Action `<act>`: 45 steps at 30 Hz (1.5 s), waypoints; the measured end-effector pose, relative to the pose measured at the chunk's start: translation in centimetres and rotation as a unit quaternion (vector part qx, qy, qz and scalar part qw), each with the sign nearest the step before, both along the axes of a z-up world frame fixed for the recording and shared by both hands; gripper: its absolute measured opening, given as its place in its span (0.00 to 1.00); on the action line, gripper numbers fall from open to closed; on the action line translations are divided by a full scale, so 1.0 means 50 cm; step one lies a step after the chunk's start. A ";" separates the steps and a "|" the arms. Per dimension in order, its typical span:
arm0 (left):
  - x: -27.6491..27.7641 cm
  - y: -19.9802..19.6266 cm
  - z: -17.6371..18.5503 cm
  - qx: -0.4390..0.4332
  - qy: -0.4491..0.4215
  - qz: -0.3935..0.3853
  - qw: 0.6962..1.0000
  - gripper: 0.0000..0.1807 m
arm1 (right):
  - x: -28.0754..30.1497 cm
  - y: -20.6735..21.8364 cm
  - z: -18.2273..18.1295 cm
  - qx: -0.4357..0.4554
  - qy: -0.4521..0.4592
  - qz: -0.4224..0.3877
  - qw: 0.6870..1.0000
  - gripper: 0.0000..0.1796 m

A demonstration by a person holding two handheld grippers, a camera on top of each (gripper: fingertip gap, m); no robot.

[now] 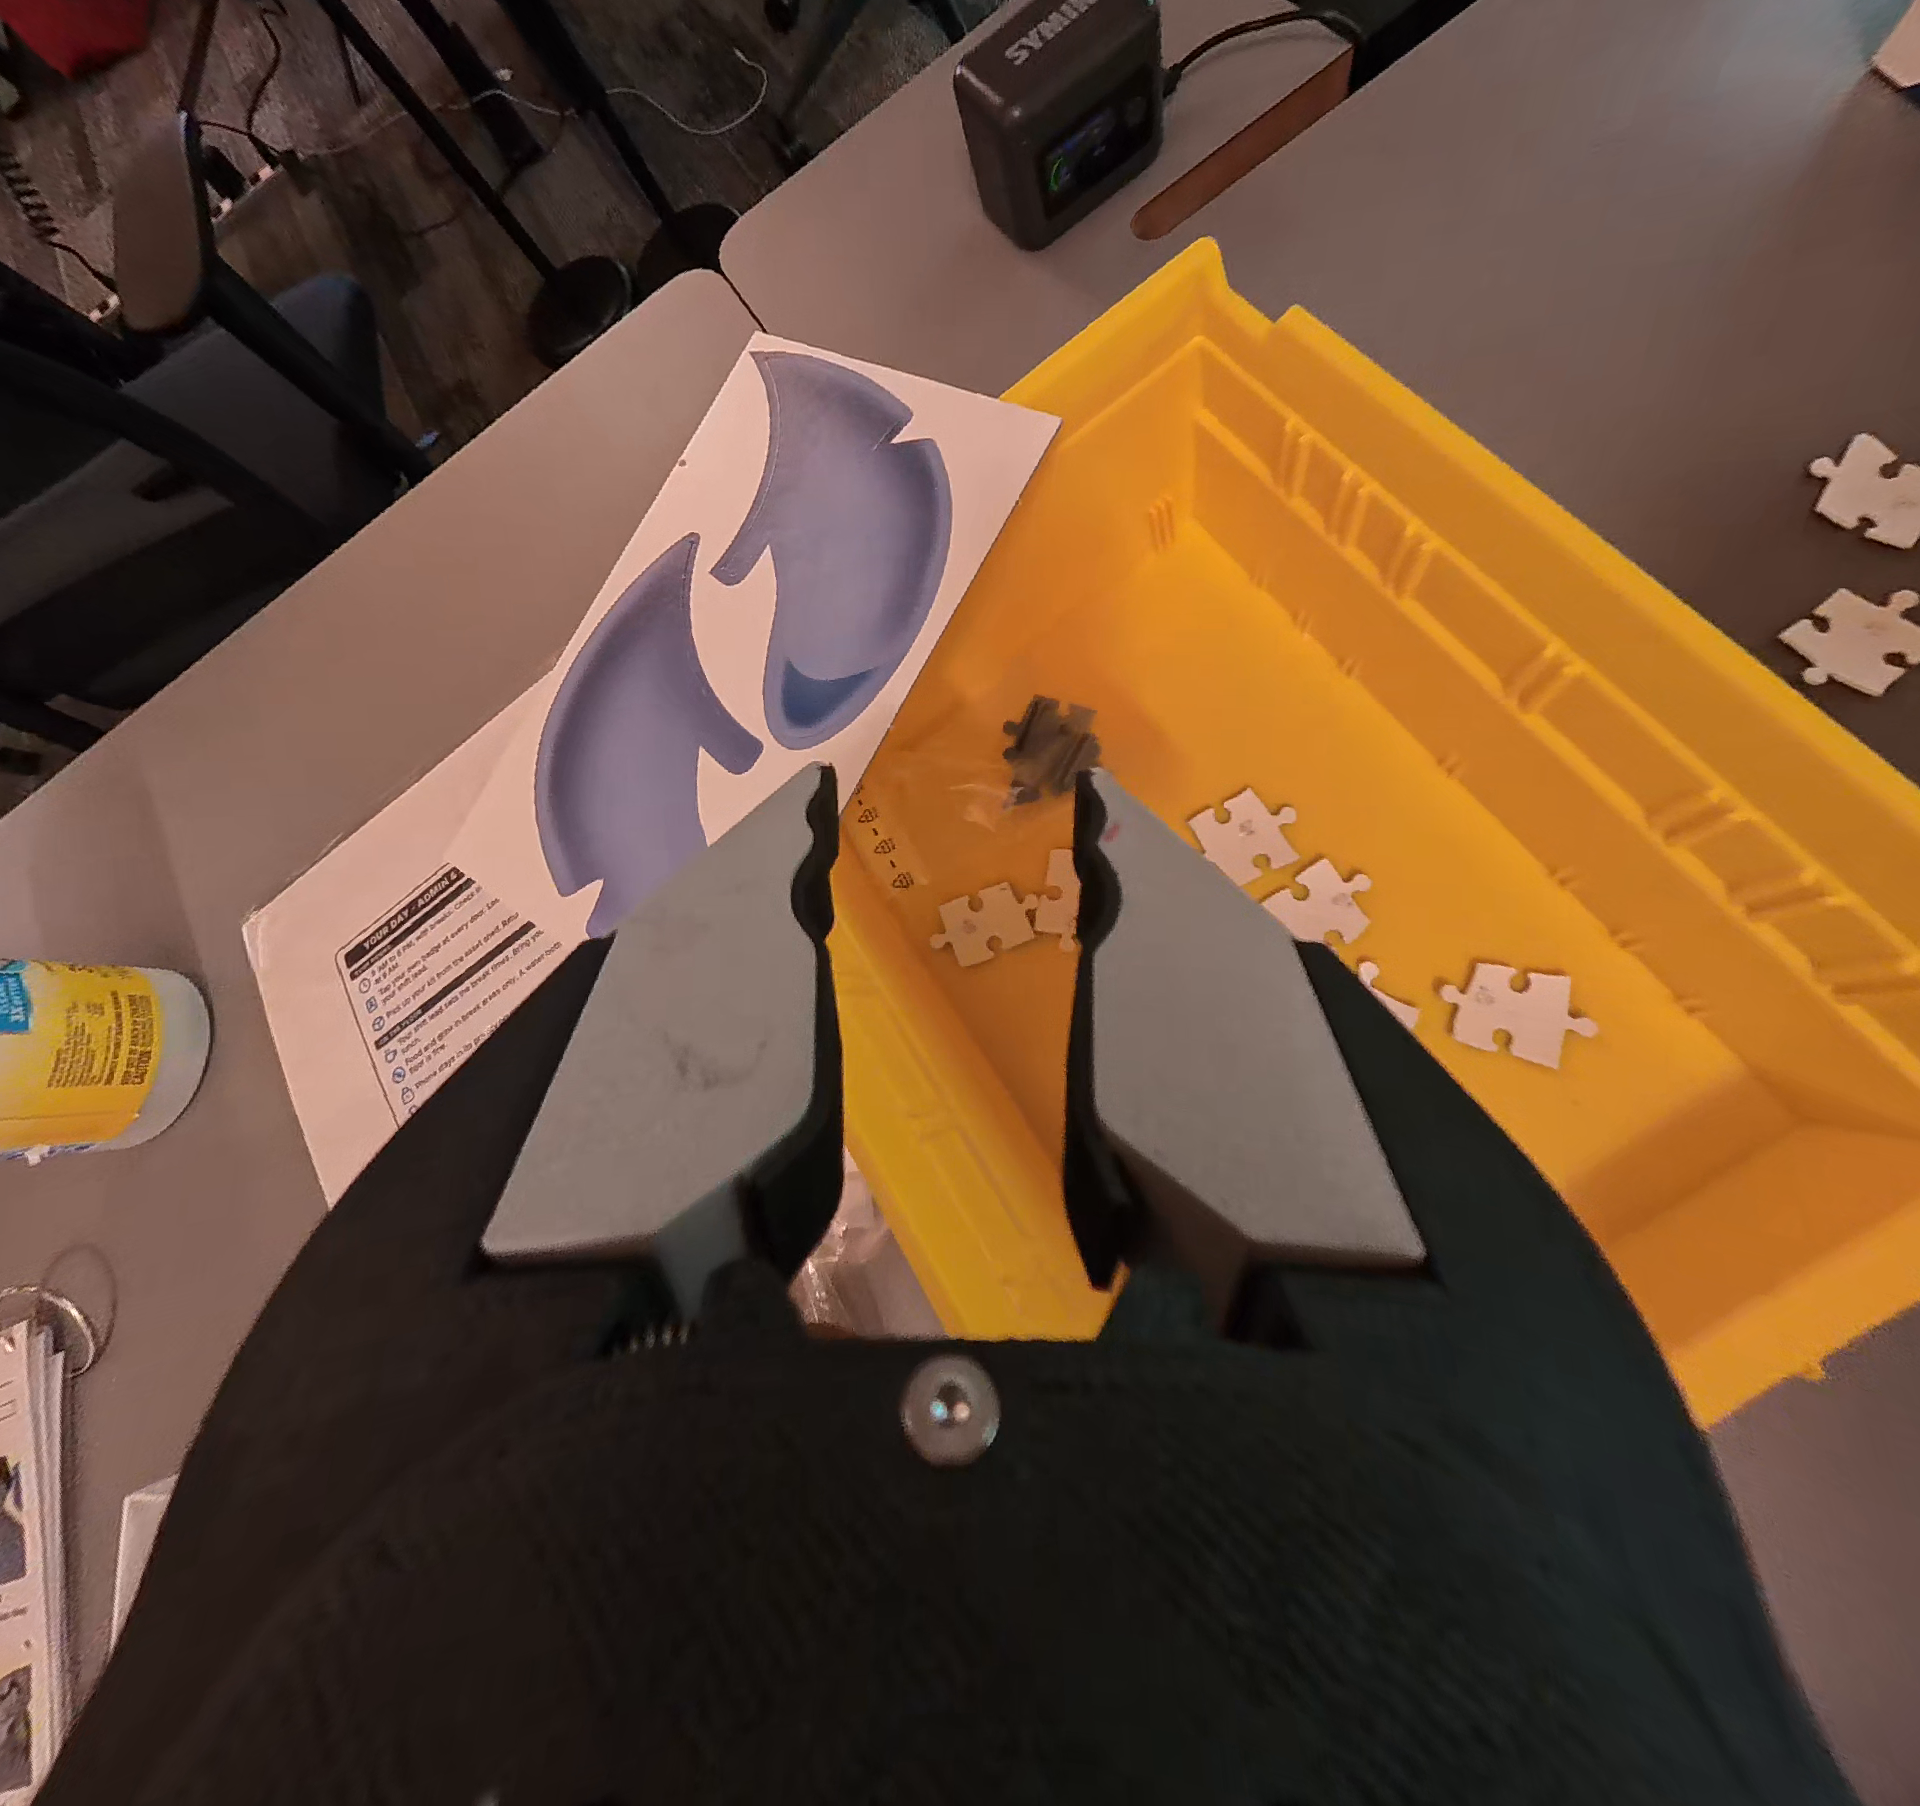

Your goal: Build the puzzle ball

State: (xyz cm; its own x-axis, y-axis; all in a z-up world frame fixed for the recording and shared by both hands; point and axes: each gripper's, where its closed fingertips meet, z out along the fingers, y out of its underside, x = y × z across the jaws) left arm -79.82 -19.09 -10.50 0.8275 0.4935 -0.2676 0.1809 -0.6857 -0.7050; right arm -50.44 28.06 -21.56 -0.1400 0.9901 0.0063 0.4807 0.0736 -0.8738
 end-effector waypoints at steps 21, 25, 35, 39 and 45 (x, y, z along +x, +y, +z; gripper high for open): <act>0.002 -0.004 -0.001 -0.008 0.006 0.001 1.000 0.24 | -0.001 0.000 -0.002 0.001 -0.003 -0.001 1.000 0.38; 0.005 -0.001 -0.003 -0.011 0.005 -0.003 1.000 0.24 | -0.001 0.000 -0.003 0.002 -0.005 0.000 1.000 0.38; 0.006 -0.001 -0.004 -0.011 0.004 -0.005 1.000 0.24 | -0.001 -0.001 -0.005 0.004 -0.007 0.000 1.000 0.38; 0.007 0.000 -0.006 -0.012 0.002 -0.006 1.000 0.24 | -0.001 -0.001 -0.005 0.004 -0.007 0.001 1.000 0.38; 0.012 0.005 -0.004 -0.012 0.004 -0.009 1.000 0.24 | -0.001 -0.004 -0.007 0.007 -0.010 0.004 1.000 0.38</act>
State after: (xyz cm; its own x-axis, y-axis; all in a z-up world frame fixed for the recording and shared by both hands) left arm -79.23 -18.83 -10.73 0.8341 0.4715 -0.2862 0.1626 -0.7061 -0.6892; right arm -50.50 27.88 -21.89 -0.1489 0.9887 0.0175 0.4966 0.0900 -0.8633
